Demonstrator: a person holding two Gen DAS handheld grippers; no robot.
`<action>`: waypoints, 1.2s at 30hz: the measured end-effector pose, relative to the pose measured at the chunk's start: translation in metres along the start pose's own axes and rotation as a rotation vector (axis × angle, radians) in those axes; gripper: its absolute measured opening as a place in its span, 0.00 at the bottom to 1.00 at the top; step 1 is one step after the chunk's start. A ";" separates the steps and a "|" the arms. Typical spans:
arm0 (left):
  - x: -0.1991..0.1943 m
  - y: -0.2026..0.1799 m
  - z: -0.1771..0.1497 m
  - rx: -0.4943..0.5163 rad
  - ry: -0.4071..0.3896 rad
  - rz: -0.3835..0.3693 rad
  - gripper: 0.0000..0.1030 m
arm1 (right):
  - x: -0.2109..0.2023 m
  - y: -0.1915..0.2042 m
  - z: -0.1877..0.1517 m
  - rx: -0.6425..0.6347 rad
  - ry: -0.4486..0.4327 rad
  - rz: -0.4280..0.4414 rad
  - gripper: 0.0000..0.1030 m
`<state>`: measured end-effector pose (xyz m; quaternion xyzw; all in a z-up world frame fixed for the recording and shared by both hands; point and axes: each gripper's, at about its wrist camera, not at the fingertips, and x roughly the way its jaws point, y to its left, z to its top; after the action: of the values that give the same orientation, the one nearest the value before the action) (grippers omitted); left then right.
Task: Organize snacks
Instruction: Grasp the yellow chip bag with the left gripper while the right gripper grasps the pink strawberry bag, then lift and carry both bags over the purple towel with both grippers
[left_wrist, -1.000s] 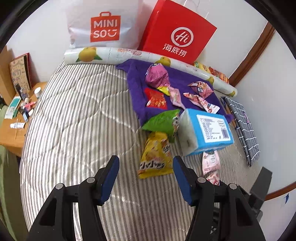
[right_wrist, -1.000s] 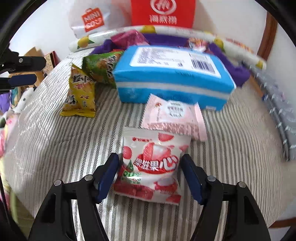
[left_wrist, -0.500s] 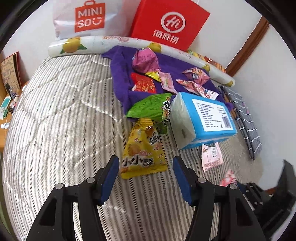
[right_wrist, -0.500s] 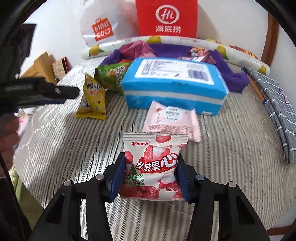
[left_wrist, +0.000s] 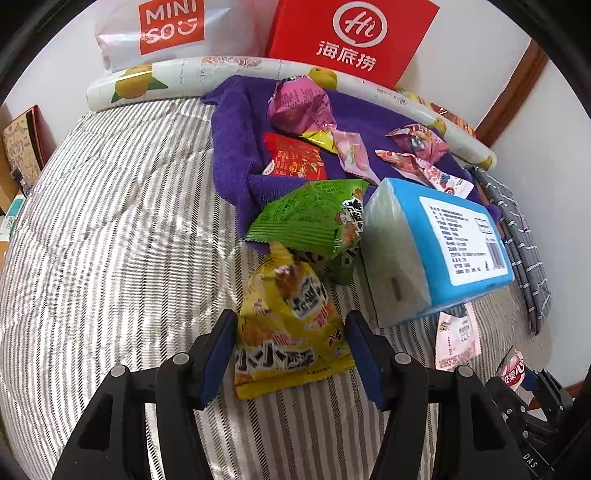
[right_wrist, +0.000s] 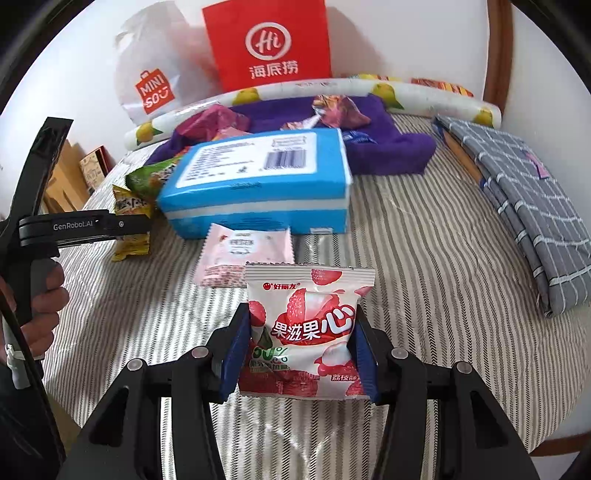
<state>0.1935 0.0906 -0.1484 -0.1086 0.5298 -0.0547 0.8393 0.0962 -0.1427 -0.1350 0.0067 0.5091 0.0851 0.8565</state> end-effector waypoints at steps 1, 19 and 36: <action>0.003 -0.002 0.001 0.004 0.005 0.006 0.56 | 0.002 -0.001 0.000 0.001 0.004 0.004 0.50; -0.011 -0.009 -0.016 0.028 -0.003 0.012 0.48 | 0.001 -0.014 -0.005 -0.004 -0.002 -0.012 0.50; -0.067 -0.060 -0.042 0.096 -0.041 -0.106 0.48 | -0.051 -0.019 0.012 -0.033 -0.087 -0.032 0.50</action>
<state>0.1282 0.0414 -0.0923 -0.0972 0.5027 -0.1223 0.8502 0.0854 -0.1686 -0.0873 -0.0121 0.4698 0.0793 0.8791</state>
